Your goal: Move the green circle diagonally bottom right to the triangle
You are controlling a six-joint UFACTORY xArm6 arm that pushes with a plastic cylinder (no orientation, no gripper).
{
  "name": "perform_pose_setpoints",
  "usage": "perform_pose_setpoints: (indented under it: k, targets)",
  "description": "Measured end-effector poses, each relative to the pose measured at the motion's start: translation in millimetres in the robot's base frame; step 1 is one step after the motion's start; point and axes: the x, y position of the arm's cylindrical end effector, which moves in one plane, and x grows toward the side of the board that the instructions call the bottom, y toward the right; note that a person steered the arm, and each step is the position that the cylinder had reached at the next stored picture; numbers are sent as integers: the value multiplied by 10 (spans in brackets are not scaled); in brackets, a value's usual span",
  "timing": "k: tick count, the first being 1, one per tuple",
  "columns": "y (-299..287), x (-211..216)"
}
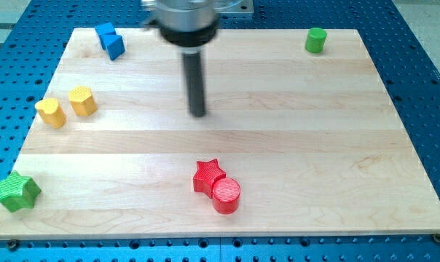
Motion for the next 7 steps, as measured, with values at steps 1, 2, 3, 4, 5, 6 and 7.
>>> perform_pose_setpoints:
  k: [1,2,3,4,5,6,7]
  targets:
    - [1253,-248]
    - [2328,-612]
    - [2895,-1148]
    - [2954,-1745]
    - [2699,-1961]
    - [1853,-1508]
    - [1545,-1528]
